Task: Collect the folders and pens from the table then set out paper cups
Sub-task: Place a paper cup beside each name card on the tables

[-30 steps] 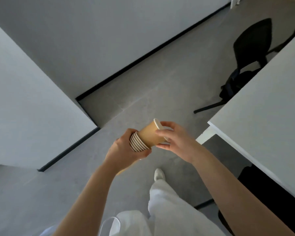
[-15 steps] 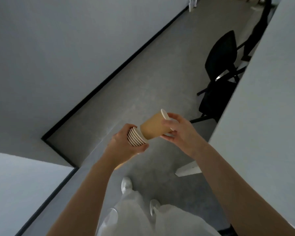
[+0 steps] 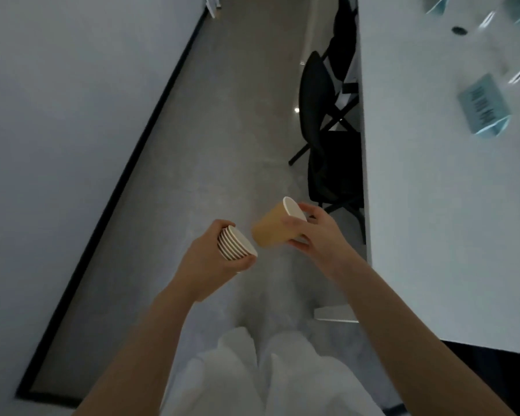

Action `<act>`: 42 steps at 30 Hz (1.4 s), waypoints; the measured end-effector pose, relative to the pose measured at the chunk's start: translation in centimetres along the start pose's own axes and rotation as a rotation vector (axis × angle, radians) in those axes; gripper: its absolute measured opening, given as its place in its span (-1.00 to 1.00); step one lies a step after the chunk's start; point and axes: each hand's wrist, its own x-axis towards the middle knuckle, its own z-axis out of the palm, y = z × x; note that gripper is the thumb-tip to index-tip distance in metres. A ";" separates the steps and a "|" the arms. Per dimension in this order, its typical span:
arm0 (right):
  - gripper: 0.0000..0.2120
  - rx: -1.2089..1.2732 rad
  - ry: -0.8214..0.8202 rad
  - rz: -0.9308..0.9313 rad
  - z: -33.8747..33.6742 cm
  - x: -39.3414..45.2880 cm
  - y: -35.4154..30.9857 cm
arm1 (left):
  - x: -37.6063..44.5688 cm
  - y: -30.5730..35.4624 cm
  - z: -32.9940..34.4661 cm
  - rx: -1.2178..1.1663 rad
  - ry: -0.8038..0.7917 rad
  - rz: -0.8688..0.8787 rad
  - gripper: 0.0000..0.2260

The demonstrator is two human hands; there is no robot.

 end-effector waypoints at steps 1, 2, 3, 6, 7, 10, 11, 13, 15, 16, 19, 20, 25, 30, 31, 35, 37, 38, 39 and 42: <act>-0.50 0.004 0.039 -0.015 -0.4 0.7 -0.2 | 1.5 0.4 -0.1 -0.008 -0.031 0.017 -0.44; -0.48 0.006 0.079 -0.022 -0.8 1.3 -0.4 | 2.6 0.8 -0.2 -0.014 -0.053 0.027 -0.44; -0.46 0.009 0.118 -0.029 -1.3 2.0 -0.6 | 3.8 1.3 -0.1 -0.015 -0.069 0.042 -0.45; -0.34 0.045 0.246 -0.044 -3.6 5.0 -1.5 | 8.3 3.5 0.5 0.016 -0.127 0.087 -0.46; -0.29 0.040 0.296 -0.046 -4.3 5.7 -2.0 | 9.5 4.3 0.6 0.024 -0.137 0.094 -0.47; -0.27 -0.014 0.432 -0.076 -7.5 8.9 -4.1 | 14.6 7.4 1.8 0.045 -0.141 0.117 -0.48; -0.30 -0.028 0.469 -0.082 -8.6 10.0 -4.7 | 16.1 8.2 2.2 0.046 -0.131 0.119 -0.47; -0.29 -0.024 0.542 -0.094 -11.1 12.6 -6.4 | 19.8 10.3 3.3 0.040 -0.116 0.128 -0.46; -0.21 -0.027 0.597 -0.095 -13.6 15.3 -8.1 | 22.9 12.2 4.3 0.027 -0.109 0.126 -0.45; -0.19 -0.029 0.616 -0.097 -15.1 17.1 -9.3 | 25.1 13.5 5.1 0.021 -0.107 0.126 -0.45; -0.26 -0.067 0.680 -0.066 -19.8 22.1 -12.3 | 30.3 17.1 7.0 0.022 -0.110 0.120 -0.48; -0.26 -0.084 0.703 -0.053 -21.1 23.5 -13.1 | 31.7 18.2 7.6 0.021 -0.110 0.122 -0.48; -0.20 -0.192 0.791 0.007 -26.9 29.8 -16.4 | 38.1 23.2 10.1 0.019 -0.148 0.134 -0.49; -0.20 -0.295 0.845 0.051 -30.0 33.9 -18.0 | 41.8 25.3 11.3 0.015 -0.205 0.117 -0.49; -0.20 -0.314 0.845 0.060 -30.3 34.5 -18.0 | 42.2 25.5 11.3 0.024 -0.204 0.109 -0.47; -0.19 -0.357 0.850 0.065 -31.3 36.6 -17.7 | 44.2 26.4 12.0 0.059 -0.196 0.107 -0.43; -0.17 -0.373 0.851 0.059 -31.5 37.2 -17.4 | 44.7 26.7 12.1 0.072 -0.210 0.112 -0.44; -0.15 -0.377 0.852 0.055 -31.6 37.3 -17.4 | 44.8 26.8 12.1 0.076 -0.215 0.114 -0.44; -0.12 -0.370 0.853 0.055 -31.7 37.5 -17.4 | 45.0 26.8 12.2 0.083 -0.218 0.115 -0.44; -0.02 -0.331 0.875 0.078 -31.7 37.3 -17.4 | 45.4 26.9 12.2 0.102 -0.220 0.127 -0.44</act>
